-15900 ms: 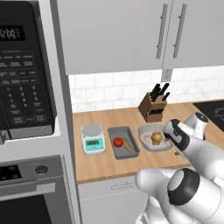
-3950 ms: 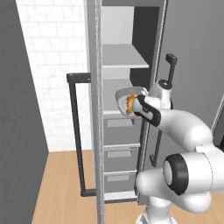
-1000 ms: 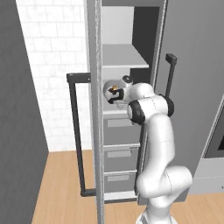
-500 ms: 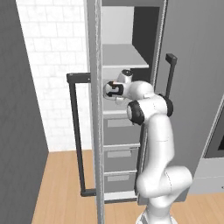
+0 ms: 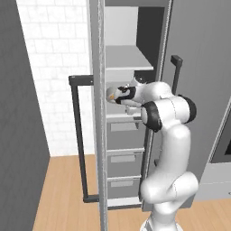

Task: Take the meat container that has the chicken drumstick and place it on the second highest rack of the freezer. Then take the vegetable container that has the sweet potato and tomato and place it on the highest rack of the freezer.

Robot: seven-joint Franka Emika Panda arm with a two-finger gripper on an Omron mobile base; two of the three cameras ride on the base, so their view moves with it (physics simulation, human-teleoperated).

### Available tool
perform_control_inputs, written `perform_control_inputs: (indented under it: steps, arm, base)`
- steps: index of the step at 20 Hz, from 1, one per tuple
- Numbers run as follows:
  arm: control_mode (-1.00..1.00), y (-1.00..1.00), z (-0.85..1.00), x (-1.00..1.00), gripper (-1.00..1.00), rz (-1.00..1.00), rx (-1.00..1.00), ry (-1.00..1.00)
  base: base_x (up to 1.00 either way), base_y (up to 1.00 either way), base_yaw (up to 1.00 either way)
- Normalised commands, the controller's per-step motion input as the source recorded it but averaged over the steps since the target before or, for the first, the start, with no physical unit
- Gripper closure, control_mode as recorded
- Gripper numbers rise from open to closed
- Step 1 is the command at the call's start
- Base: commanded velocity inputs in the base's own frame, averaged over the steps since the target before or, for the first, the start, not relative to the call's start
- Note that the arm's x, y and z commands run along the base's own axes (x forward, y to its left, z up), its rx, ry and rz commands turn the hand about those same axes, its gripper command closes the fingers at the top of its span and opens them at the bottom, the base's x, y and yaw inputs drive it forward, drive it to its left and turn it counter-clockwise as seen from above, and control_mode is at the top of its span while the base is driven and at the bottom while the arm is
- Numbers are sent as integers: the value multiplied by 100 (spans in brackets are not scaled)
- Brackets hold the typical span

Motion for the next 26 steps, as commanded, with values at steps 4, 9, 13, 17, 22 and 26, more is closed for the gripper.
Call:
perform_control_inputs:
  steps: [4, 9, 13, 17, 22, 26]
  arm:
    - [-100, -11, 47, -100, -100, 31, -29, -21]
    - [-100, -21, 71, -100, -100, 44, -23, -12]
    - [-100, -29, 46, -100, -100, 47, -3, -2]
    - [-100, -30, 29, -100, -100, 47, -15, -3]
    - [-100, -8, 3, -100, -100, 44, -45, -2]
    - [-100, -2, 0, -100, -100, 41, -44, 0]
  base:
    - [0, 0, 0]
    - [0, 0, 0]
    - [0, 0, 0]
    - [0, 0, 0]
    - [0, 0, 0]
    - [0, 0, 0]
